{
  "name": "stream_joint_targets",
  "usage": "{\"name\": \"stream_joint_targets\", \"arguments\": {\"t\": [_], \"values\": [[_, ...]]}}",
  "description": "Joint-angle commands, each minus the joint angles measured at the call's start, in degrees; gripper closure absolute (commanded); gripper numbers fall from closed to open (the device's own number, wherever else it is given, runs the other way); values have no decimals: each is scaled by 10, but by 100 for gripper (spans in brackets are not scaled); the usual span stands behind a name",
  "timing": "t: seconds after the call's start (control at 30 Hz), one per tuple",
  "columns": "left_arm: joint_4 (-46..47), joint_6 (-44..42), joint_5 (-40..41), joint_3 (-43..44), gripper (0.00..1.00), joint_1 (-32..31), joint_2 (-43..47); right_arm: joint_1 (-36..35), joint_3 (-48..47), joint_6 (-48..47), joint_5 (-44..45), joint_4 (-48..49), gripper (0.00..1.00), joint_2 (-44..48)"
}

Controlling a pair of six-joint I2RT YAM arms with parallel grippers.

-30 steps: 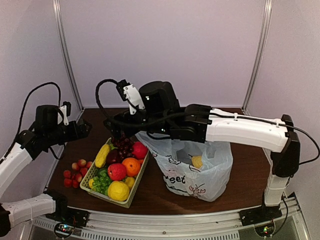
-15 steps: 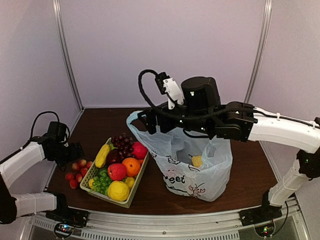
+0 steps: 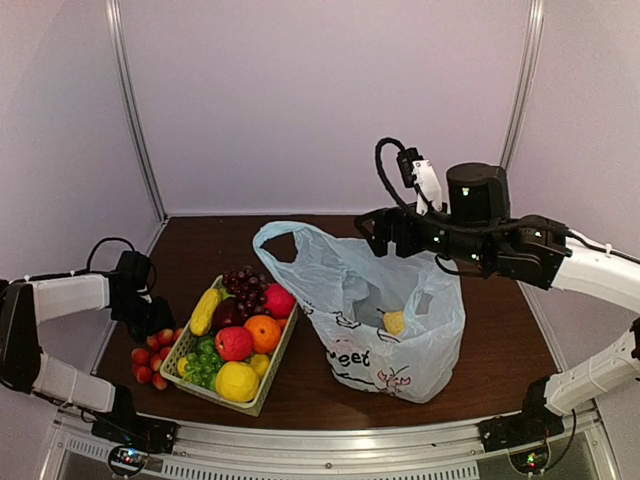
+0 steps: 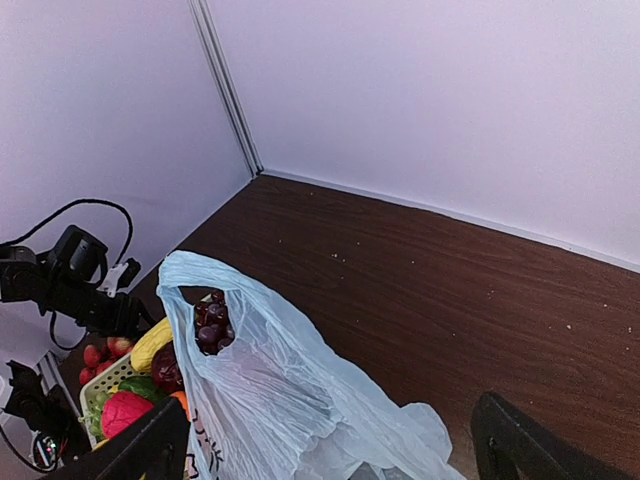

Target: Untie the knot of the plastic bag and take out the fruit

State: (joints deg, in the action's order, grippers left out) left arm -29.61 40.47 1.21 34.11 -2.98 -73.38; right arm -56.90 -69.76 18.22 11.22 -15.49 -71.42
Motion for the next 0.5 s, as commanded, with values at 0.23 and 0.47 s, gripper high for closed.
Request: {"name": "stream_joint_targets", "arguments": {"t": [0.23, 0.47], "values": [[25, -10, 25, 4, 79, 4, -43, 26, 33, 12, -20, 14, 1, 38], [-10, -15, 65, 23, 100, 4, 34, 28, 37, 23, -19, 12, 1, 42]]}}
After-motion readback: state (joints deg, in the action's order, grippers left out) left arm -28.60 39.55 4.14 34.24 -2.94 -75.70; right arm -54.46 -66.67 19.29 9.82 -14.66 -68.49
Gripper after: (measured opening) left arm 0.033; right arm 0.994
